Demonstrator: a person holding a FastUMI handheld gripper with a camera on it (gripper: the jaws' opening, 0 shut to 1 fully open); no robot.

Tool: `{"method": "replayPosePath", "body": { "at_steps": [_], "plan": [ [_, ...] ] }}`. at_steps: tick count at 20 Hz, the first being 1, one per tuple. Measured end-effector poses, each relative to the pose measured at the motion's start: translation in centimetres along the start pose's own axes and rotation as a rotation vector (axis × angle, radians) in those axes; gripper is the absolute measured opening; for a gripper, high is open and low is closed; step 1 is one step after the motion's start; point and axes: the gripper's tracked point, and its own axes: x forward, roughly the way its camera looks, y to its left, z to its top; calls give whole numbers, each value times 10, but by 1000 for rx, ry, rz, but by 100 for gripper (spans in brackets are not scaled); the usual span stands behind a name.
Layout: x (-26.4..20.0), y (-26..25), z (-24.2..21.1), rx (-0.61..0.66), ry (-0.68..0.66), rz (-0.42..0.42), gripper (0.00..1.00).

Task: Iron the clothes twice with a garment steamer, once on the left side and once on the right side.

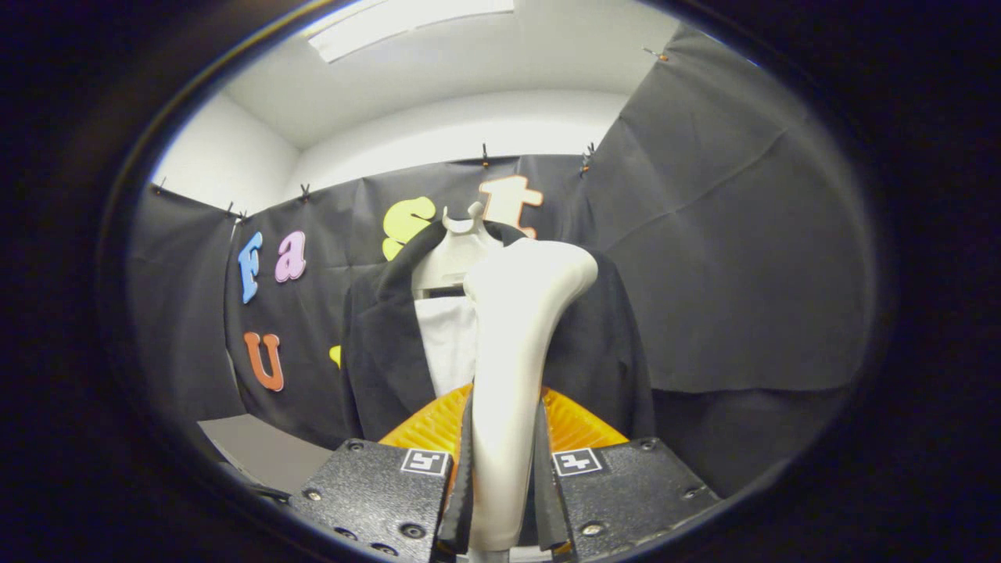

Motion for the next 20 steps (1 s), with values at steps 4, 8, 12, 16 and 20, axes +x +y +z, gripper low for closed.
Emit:
{"method": "replayPosePath", "body": {
  "at_steps": [4,8,12,16,20],
  "plan": [
    [15,-8,-27,41,43,19,35],
    [19,-13,-74,60,127,36,35],
    [5,-19,-107,81,185,29,35],
    [-10,-24,-135,122,248,33,35],
    [-20,-29,-160,137,293,5,35]
  ]
}}
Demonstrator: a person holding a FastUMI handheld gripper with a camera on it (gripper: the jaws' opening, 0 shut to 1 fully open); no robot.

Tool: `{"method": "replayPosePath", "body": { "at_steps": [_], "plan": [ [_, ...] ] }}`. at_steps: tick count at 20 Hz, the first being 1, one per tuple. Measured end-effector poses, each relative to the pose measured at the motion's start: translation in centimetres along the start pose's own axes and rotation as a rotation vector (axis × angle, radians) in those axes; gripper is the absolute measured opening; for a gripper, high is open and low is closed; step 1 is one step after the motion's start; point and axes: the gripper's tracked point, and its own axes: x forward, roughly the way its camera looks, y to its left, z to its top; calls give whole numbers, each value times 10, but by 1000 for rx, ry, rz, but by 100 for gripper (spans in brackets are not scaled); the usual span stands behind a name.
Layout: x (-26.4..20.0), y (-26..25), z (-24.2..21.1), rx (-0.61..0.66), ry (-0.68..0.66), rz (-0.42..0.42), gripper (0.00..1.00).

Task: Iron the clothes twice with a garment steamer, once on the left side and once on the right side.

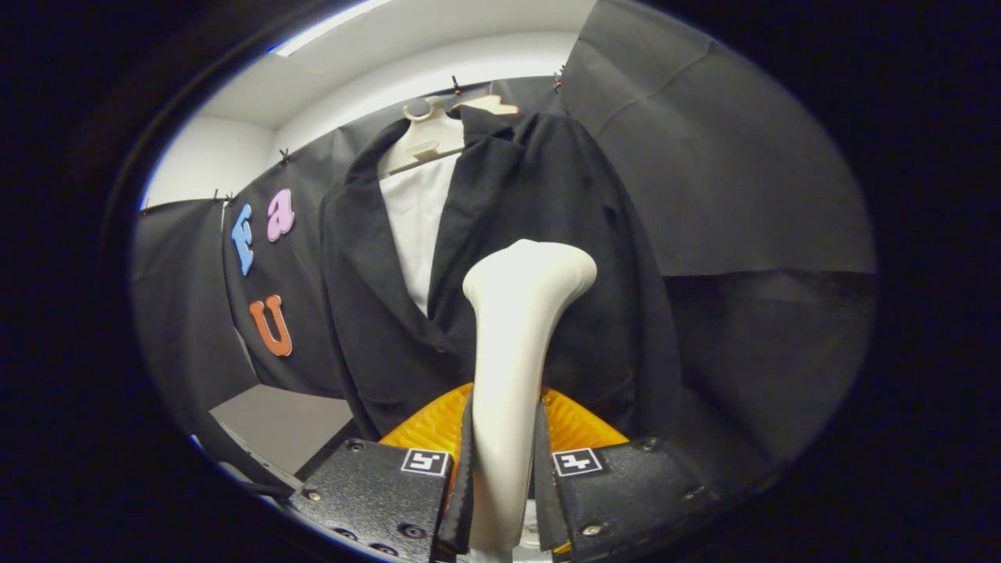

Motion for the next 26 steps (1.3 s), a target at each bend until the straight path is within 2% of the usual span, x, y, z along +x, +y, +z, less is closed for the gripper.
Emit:
{"method": "replayPosePath", "body": {
  "at_steps": [8,26],
  "plan": [
    [-6,-15,-62,74,117,-36,35],
    [-5,-31,-180,147,323,-89,35]
  ]
}}
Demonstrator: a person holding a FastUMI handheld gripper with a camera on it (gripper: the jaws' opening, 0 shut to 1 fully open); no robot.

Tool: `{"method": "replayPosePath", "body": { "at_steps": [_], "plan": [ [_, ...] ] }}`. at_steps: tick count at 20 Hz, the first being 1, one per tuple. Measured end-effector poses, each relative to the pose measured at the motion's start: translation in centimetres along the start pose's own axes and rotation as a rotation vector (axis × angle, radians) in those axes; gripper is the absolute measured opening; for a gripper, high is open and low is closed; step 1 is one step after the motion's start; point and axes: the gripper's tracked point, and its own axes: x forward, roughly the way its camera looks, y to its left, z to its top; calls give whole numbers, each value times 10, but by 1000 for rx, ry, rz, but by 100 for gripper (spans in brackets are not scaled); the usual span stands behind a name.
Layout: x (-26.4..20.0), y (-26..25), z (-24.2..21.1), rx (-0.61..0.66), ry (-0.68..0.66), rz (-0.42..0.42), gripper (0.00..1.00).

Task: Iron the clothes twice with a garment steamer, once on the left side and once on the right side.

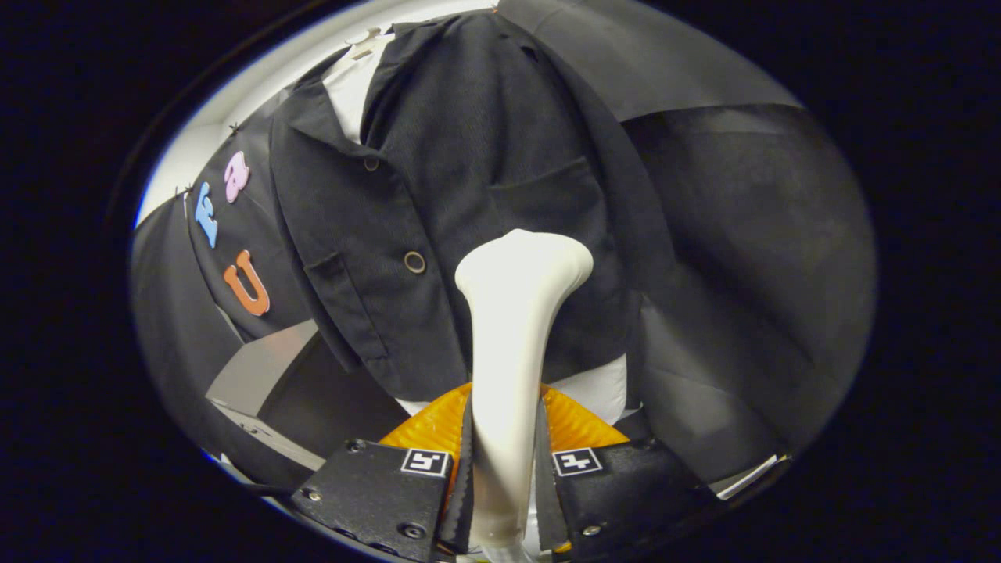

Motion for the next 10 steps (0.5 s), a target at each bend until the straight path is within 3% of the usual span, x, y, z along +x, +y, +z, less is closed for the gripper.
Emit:
{"method": "replayPosePath", "body": {
  "at_steps": [10],
  "plan": [
    [22,-5,-68,21,135,-28,35]
  ]
}}
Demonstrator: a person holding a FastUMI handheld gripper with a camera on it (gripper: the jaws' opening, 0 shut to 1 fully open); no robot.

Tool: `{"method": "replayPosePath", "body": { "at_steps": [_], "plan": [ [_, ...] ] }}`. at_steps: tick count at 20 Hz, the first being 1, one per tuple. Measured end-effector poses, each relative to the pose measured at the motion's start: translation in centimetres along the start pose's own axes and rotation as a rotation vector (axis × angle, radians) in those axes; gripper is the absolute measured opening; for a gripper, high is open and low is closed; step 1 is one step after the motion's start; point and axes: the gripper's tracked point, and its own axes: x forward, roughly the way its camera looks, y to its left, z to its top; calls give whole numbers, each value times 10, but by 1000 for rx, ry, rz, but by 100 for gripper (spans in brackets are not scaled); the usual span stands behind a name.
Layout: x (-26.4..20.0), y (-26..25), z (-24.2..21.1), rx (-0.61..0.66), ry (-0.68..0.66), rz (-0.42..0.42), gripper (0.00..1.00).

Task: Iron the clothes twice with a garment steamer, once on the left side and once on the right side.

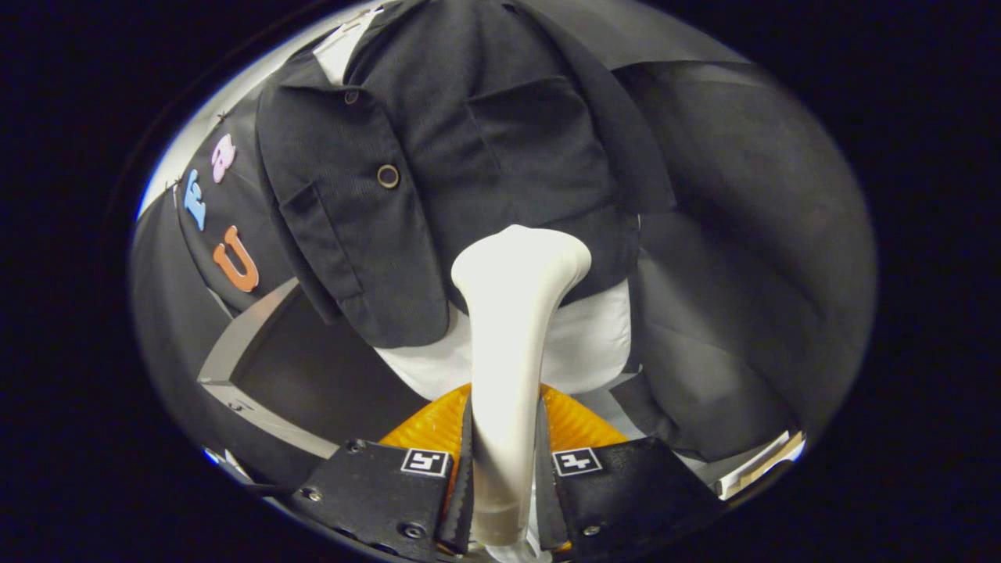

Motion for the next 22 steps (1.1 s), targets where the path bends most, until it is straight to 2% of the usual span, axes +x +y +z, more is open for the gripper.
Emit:
{"method": "replayPosePath", "body": {
  "at_steps": [7,11,15,22],
  "plan": [
    [6,-1,-31,13,38,-24,35],
    [-32,18,-35,16,-14,-48,35],
    [-77,63,-38,12,-92,-55,35],
    [-156,132,-78,-14,-195,-112,35]
  ]
}}
